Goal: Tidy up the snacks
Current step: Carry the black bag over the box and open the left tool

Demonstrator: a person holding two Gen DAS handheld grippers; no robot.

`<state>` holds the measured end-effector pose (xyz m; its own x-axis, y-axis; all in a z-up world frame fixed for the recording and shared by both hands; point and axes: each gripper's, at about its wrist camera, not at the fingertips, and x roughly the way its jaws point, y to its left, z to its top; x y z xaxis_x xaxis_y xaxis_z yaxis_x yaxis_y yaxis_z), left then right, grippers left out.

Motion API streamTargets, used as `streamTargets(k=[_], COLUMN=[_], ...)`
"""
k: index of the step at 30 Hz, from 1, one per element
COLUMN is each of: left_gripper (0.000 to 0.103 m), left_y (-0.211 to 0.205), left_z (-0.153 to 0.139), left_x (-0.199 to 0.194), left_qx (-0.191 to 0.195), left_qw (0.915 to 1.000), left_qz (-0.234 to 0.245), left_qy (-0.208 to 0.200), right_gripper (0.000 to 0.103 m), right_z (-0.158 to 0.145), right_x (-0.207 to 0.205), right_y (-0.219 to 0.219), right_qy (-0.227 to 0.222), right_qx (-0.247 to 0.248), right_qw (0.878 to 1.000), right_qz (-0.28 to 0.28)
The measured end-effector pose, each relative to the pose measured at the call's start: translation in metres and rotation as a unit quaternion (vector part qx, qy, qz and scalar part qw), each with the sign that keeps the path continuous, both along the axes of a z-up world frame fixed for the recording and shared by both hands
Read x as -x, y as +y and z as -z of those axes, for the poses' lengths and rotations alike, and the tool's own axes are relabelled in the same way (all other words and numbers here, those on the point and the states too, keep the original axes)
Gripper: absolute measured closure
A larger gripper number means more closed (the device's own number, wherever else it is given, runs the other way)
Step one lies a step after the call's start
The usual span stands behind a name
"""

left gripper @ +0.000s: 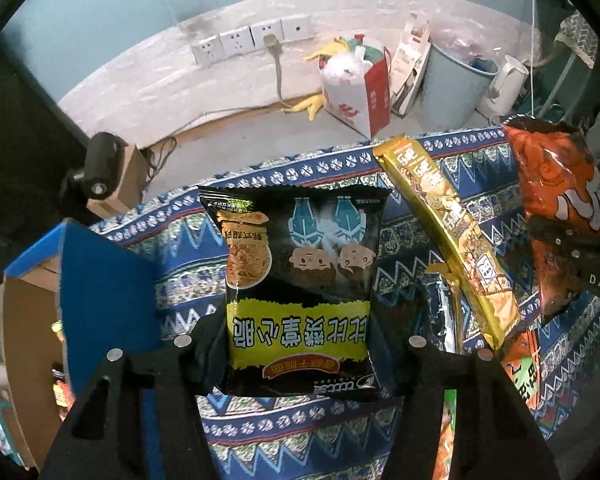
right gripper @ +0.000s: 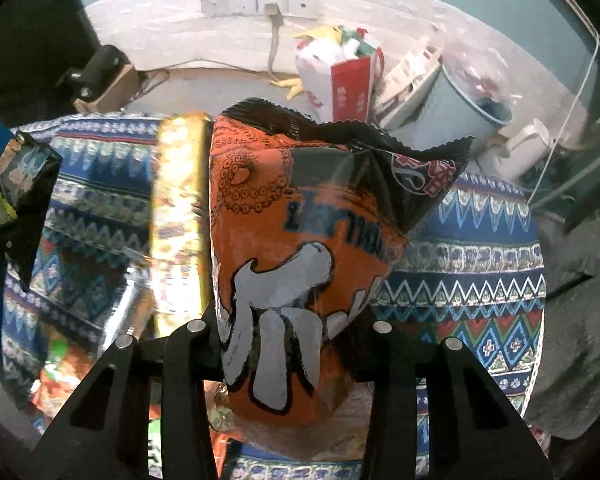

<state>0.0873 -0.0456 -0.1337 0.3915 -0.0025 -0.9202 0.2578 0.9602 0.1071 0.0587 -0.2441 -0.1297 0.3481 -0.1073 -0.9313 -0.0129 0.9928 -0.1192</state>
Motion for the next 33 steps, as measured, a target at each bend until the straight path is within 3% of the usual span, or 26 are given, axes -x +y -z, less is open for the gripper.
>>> streamTargets(k=[16,33], left_gripper=[0.043,0.043], left_y=[0.026,0.063], left_z=[-0.057,-0.073], left_x=[0.031,0.050], left_qx=[0.009,0.013], left_qw=[0.9983,0.9967], left_qz=[0.007,-0.010], left_qy=[-0.058,-0.079], right_gripper=[0.064,0.064], right_z=[-0.046,-0.065], right_x=[0.009,0.010], right_y=[0.050,0.102], right_qy=[-0.047,-0.059], right_qx=[-0.026,-0.033], right_qw=[0.997,0.993], right_qz=[-0.047,-0.094])
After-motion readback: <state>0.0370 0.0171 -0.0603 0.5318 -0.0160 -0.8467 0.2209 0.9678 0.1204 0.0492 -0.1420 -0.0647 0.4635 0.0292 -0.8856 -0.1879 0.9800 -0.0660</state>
